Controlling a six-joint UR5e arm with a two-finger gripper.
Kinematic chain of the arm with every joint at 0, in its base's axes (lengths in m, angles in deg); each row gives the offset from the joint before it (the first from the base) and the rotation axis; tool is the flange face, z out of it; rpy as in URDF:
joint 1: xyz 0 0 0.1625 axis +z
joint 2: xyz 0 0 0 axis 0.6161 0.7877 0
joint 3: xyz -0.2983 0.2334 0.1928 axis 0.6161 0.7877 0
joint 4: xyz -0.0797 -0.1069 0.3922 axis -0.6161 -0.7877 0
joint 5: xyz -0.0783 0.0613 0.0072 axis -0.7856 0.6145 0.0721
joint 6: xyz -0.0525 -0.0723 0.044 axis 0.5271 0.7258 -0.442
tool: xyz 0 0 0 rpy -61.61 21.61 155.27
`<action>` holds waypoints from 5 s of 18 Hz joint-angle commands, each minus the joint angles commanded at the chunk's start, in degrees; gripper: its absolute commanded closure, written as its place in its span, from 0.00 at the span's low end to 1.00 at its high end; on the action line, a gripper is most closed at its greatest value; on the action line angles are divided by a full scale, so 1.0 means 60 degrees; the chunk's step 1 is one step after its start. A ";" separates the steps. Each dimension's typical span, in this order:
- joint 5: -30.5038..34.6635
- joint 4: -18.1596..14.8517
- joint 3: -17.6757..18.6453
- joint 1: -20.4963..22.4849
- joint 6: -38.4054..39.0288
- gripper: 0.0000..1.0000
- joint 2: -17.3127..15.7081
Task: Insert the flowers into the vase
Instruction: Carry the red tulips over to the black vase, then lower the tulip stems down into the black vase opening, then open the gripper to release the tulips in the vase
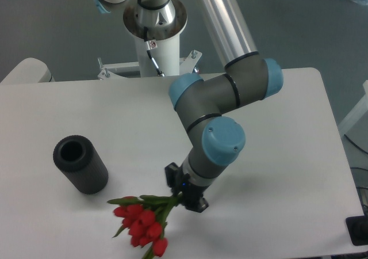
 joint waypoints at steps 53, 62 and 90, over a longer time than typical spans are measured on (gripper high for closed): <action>-0.7622 0.2109 0.3704 -0.0527 -0.0656 0.92 -0.2578; -0.7608 0.2124 0.4350 -0.0484 -0.1491 0.88 -0.2740; -0.7198 0.3032 0.5669 -0.0206 -0.3089 0.51 -0.2447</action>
